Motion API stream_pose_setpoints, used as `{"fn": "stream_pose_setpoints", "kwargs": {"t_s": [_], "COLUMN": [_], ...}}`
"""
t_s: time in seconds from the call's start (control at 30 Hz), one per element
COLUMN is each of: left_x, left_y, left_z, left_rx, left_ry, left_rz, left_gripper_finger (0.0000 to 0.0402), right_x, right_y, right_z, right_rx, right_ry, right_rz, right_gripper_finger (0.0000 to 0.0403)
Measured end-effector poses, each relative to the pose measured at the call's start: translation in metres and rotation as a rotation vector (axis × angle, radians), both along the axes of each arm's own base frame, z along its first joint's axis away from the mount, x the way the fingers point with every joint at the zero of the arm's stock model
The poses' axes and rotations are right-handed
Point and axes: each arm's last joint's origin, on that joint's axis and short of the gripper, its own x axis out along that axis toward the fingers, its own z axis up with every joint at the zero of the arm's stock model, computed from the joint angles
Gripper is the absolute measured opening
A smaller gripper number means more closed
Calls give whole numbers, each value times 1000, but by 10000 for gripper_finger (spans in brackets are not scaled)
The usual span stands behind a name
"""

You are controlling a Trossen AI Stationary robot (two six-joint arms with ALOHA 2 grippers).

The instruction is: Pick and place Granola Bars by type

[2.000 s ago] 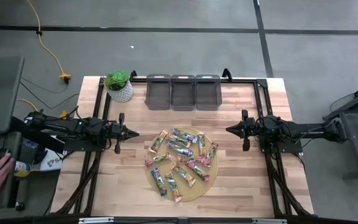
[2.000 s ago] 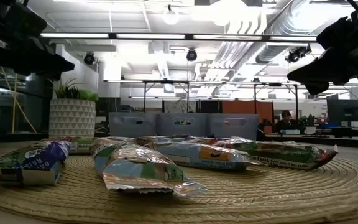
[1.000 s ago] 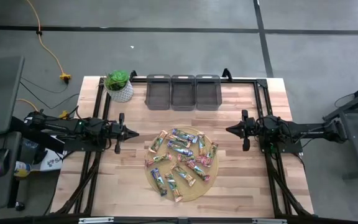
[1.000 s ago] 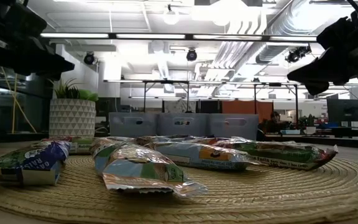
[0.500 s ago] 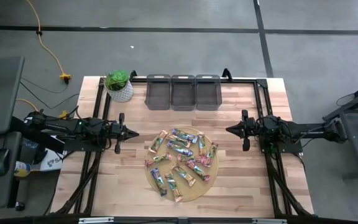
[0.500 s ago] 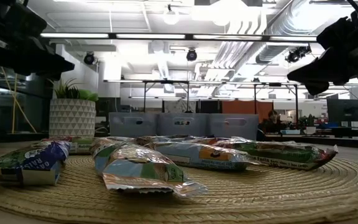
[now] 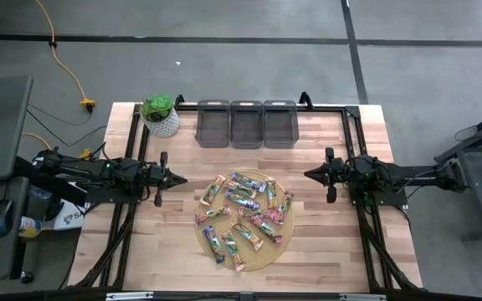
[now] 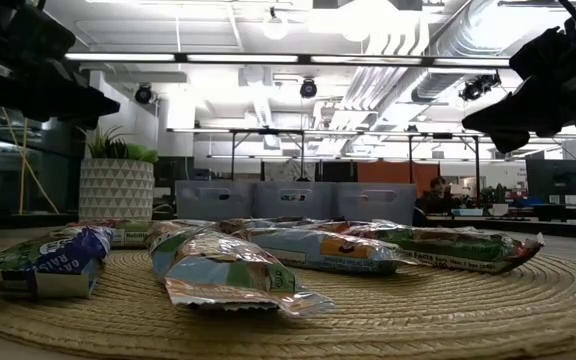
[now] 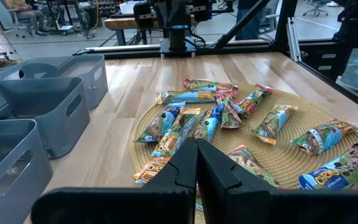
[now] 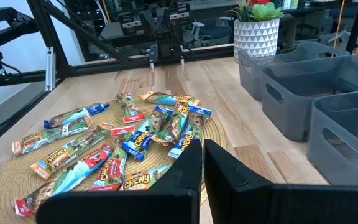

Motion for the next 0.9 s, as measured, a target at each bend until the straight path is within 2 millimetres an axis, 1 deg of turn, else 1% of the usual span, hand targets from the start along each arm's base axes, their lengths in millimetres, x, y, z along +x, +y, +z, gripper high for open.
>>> {"fn": "stream_pose_setpoints", "kwargs": {"t_s": [0.23, 0.37, 0.43, 0.57, 0.63, 0.9], "left_x": [1, 1, 1, 1, 1, 1], "left_y": [0, 1, 1, -1, -2, -2], "left_z": [3, 7, 7, 8, 8, 8], "left_rx": [-7, -28, -100, -306, -364, -612], "left_ry": [-41, -84, -85, -87, -80, -68], "left_rz": [0, 36, 39, 10, -11, 19], "left_gripper_finger": [0, 0, 0, 0, 0, 0], "right_x": [0, 0, 0, 0, 0, 0], "right_y": [0, 0, 0, 0, 0, 0], "right_z": [0, 0, 0, 0, 0, 0], "right_rx": [0, 0, 0, 0, 0, 0], "right_ry": [0, 1, 0, 0, 0, 1], "right_rz": [0, 0, 0, 0, 0, 0], "right_gripper_finger": [0, 0, 0, 0, 0, 0]}}
